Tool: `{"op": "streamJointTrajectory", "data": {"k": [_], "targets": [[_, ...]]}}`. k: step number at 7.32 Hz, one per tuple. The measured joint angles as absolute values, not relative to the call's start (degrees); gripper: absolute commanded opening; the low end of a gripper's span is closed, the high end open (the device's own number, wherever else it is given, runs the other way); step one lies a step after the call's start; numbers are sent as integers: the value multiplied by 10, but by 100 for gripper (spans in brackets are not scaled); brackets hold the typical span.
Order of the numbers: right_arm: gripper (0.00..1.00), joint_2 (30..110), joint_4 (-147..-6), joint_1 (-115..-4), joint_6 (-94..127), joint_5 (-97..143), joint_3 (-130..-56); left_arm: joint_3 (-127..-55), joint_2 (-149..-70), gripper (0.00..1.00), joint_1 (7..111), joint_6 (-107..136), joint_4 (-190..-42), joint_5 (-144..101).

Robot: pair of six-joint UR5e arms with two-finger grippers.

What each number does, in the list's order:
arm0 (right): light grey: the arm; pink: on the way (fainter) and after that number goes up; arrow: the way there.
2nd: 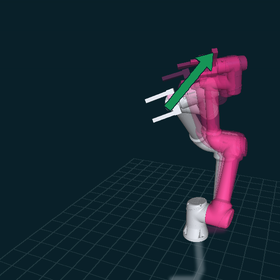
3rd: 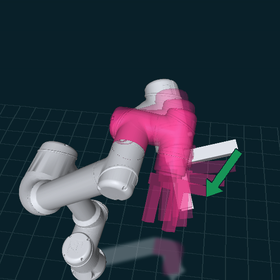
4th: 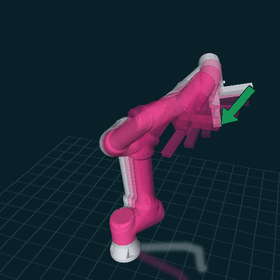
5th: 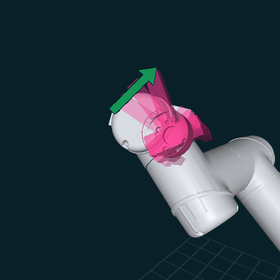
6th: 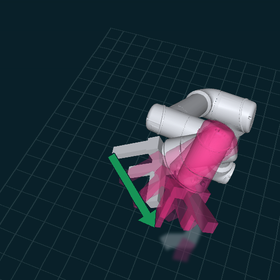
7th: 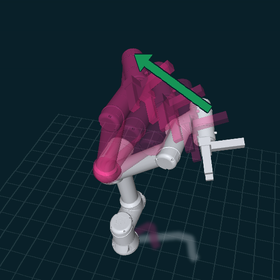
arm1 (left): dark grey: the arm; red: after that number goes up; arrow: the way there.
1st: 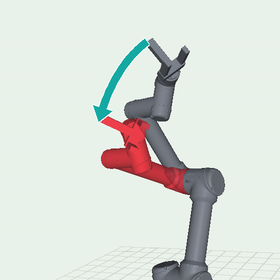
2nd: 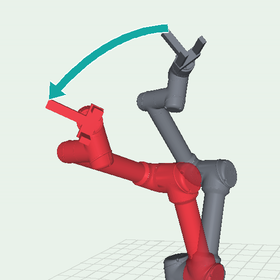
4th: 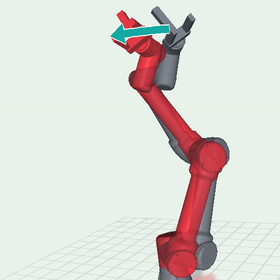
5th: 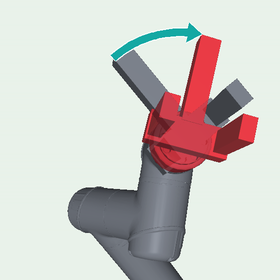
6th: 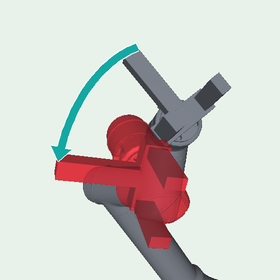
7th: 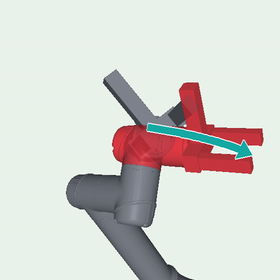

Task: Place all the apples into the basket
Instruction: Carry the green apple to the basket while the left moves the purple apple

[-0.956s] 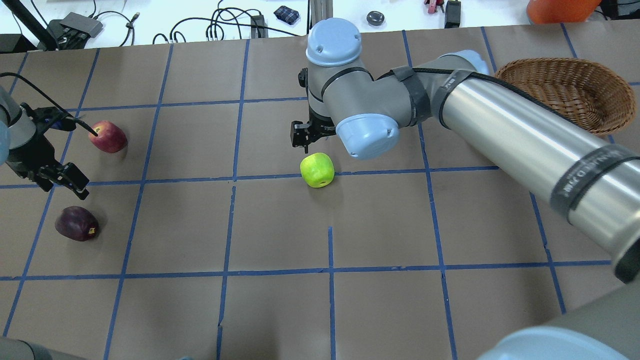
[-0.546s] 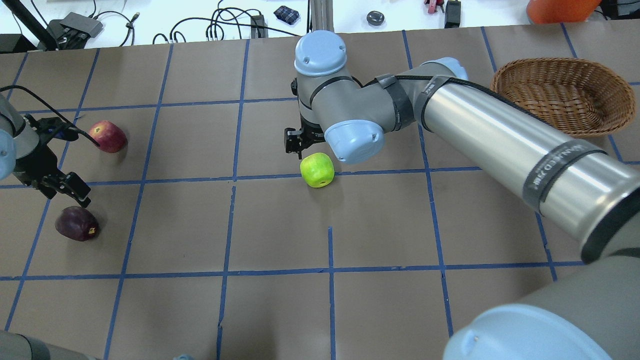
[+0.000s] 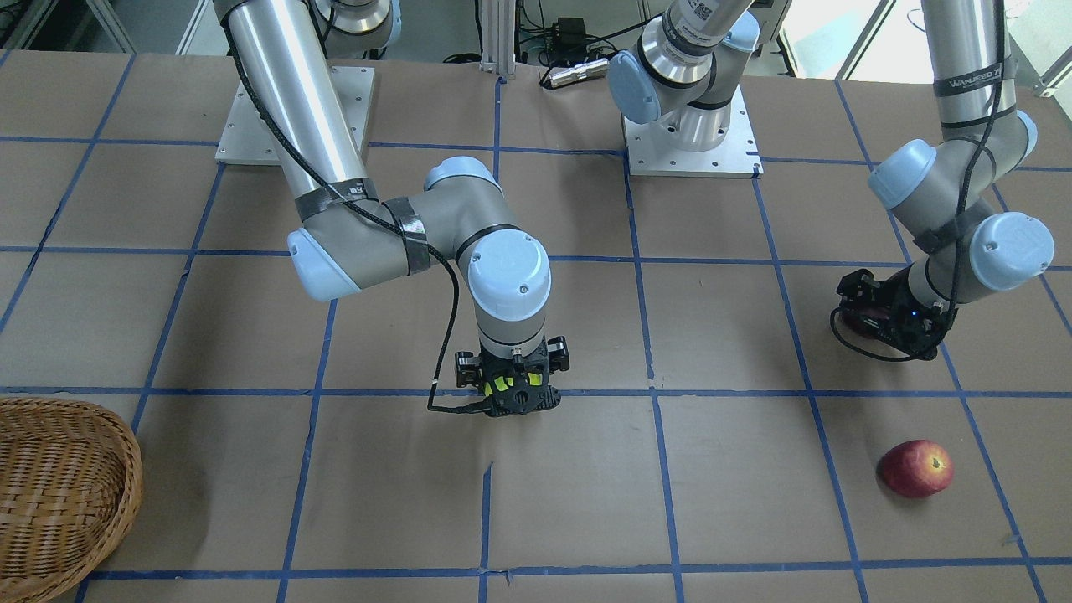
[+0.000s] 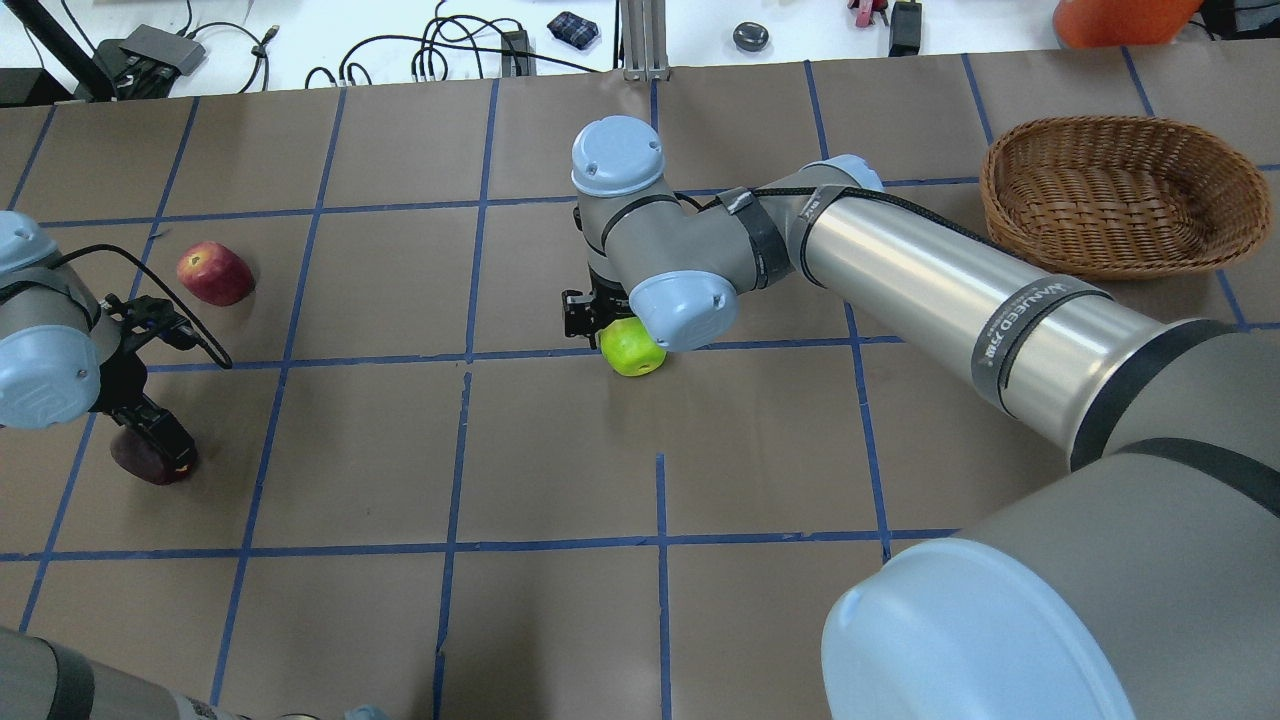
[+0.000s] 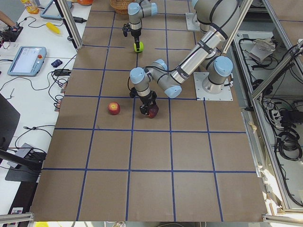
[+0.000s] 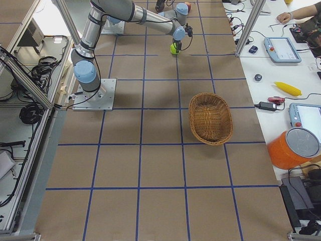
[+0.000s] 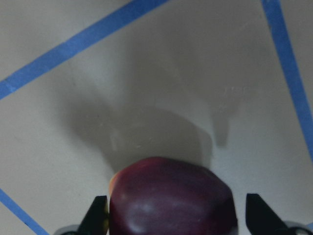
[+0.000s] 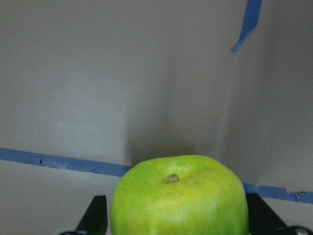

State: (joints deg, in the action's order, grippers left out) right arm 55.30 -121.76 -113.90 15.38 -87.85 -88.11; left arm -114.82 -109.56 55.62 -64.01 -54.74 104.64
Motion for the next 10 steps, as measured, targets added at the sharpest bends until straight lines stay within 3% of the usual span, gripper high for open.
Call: {"op": "streamJointTrajectory", "data": {"k": [1, 3, 5, 7, 10], "targets": [[0, 553, -1215, -1138, 154, -880, -881, -1150, -1098, 27, 556, -636, -539, 1044], [0, 562, -1185, -1129, 154, -886, -869, -1146, -1097, 12, 563, -598, -528, 1035], [0, 597, -1101, -1068, 142, -894, -817, -1110, -1086, 12, 619, -484, -556, 1022], [0, 628, -1003, -937, 76, -905, -751, -1047, -1068, 12, 721, -291, -652, 998], [0, 629, -1003, -758, -78, -943, -727, -1003, -1075, 12, 855, 12, -706, 905]]}}
